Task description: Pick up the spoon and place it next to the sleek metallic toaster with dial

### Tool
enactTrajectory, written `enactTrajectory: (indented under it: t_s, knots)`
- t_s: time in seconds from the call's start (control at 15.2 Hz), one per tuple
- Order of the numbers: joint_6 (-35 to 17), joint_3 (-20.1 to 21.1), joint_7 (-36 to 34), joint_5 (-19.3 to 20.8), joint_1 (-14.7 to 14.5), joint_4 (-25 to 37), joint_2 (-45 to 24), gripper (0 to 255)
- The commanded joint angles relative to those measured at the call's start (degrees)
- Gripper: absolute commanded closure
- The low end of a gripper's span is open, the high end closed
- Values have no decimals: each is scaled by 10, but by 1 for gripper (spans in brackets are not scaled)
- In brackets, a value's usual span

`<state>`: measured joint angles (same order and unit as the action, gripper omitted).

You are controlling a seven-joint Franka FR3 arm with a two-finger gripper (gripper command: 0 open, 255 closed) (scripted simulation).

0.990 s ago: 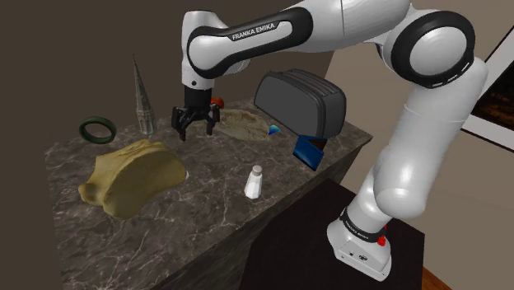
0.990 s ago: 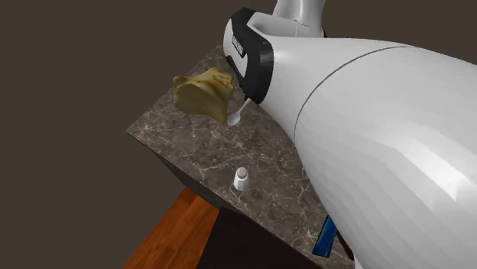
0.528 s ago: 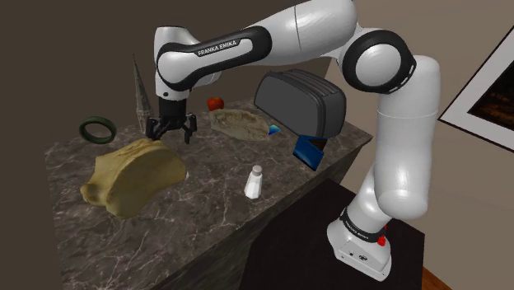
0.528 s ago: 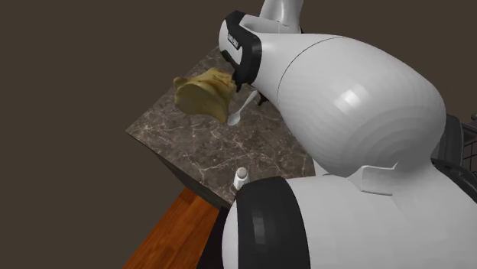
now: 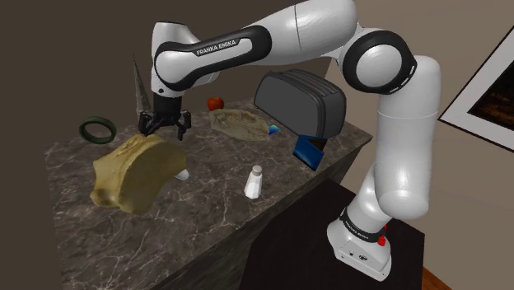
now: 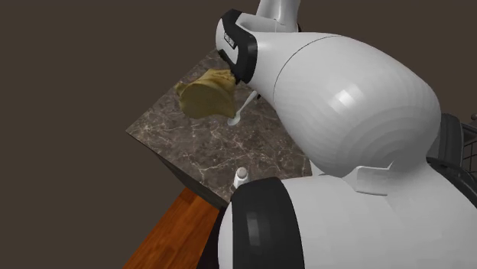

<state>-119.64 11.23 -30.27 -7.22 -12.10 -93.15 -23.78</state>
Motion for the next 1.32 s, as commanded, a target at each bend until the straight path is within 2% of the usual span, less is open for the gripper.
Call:
enactTrajectory:
  t_s: [0.0, 0.4, 0.46, 0.53, 0.59, 0.73, 0.79, 0.86, 0.92, 0.99, 1.06, 1.12, 1.19, 1.25]
  knots:
    - [0, 2, 5, -2, -3, -12, -43, 0]
    - [0, -2, 6, -4, -6, -12, -42, 0]
    - [4, -2, 5, -4, -7, -8, -42, 255]
    - [12, -1, 1, -3, -9, 0, -41, 255]
    - [-7, -2, 15, -8, 0, -35, -26, 255]
    - [-21, -1, 16, -11, 0, -56, -20, 255]
    - [-45, -1, 26, -16, 5, -92, -9, 255]
    - [-37, 0, 16, -12, -2, -74, -18, 255]
    - [-42, 3, -1, -8, -14, -83, -12, 255]
    - [-39, 5, 2, -14, -9, -108, 18, 255]
    - [-200, -2, 8, -13, -1, -87, 9, 255]
    - [-200, -2, 8, -13, -1, -87, 9, 0]
    - [-270, -60, -99, 134, -78, -157, 48, 0]
    - [-307, -141, -229, 299, -173, -203, 70, 0]
